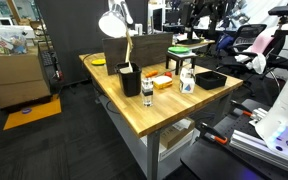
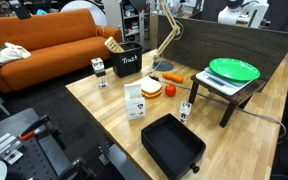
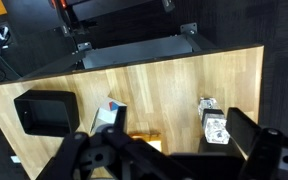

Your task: Take the brown box out of the bin

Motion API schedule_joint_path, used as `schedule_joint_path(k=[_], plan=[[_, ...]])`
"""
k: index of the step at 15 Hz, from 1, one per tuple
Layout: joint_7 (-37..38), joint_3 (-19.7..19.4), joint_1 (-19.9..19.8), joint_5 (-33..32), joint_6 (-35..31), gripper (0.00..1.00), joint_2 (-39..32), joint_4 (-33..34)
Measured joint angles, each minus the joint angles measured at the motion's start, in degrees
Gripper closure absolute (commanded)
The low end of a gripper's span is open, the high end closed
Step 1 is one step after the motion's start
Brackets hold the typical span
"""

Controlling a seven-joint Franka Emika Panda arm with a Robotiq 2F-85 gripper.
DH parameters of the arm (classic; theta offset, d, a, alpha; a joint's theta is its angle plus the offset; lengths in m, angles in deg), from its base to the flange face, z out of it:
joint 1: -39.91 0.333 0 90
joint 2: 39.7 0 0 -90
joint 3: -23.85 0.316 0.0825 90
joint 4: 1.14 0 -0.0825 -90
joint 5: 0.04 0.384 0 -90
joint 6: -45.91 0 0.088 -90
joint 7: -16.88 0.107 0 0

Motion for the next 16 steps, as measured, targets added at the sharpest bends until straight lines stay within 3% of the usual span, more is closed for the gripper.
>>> schedule_joint_path(k=[11,16], plan=[[0.1,0.0,-0.1,-0.3,-0.7,0.0,-0.4,0.0],[-0.4,-0.1,-0.4,-1.9,-6.5,0.0,-5.3,1.1]])
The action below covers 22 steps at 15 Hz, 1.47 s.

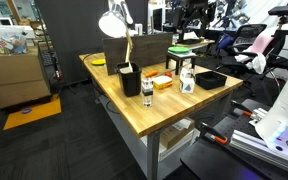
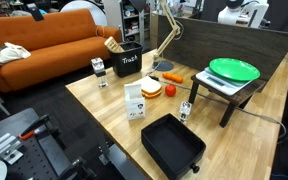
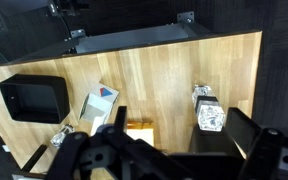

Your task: Take the brown box out of the bin

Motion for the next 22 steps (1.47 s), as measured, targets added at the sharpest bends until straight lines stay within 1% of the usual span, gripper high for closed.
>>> schedule_joint_path(k=[2,5,15,17,19,22], plan=[[0.0,0.0,-0.1,-1.8,-2.8,0.0,-3.3,1.6],[0.0,0.0,-0.2,-2.8,-3.4,0.0,-6.4,3.4],[0.0,-0.1,-0.2,-3.0,-3.4,0.0,-6.5,3.5],[0.0,-0.1,-0.2,-4.7,-4.0,0.0,-7.0,3.9],[-0.2,-0.1,-0.2,-7.3,-5.5,0.0,-9.0,5.5],[-1.3,-0.2,-0.2,-10.9,-8.3,0.0,-15.0,10.1]])
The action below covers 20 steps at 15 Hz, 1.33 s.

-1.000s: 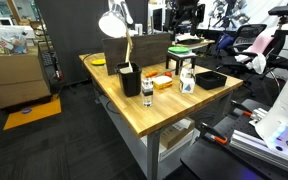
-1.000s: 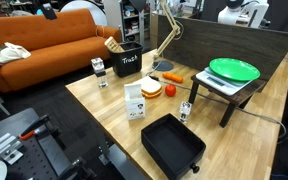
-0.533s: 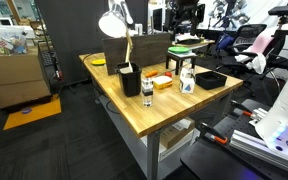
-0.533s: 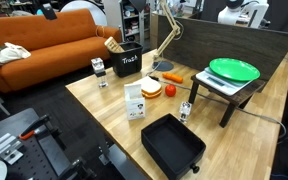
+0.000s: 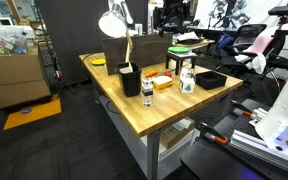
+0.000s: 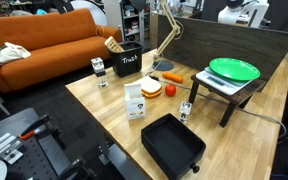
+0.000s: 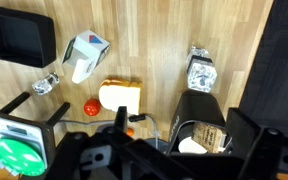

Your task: Take the brown box out of the bin

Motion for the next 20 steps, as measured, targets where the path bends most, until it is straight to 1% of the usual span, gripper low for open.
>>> schedule_joint_path(k=[3,6,8,15,20], plan=[[-1.4,-0.1,0.1,-2.3,-1.9,0.0,-7.5,5.9],[-2.0,-0.6,0.1,-4.4,-2.5,0.0,-14.6,12.1],[-2.4,-0.9,0.2,-4.7,-2.4,0.0,-17.2,14.5],[-2.5,-1.0,0.4,-4.8,-2.4,0.0,-17.6,14.9],[-2.2,-2.0,1.6,-4.7,-3.3,0.0,-18.8,15.5]])
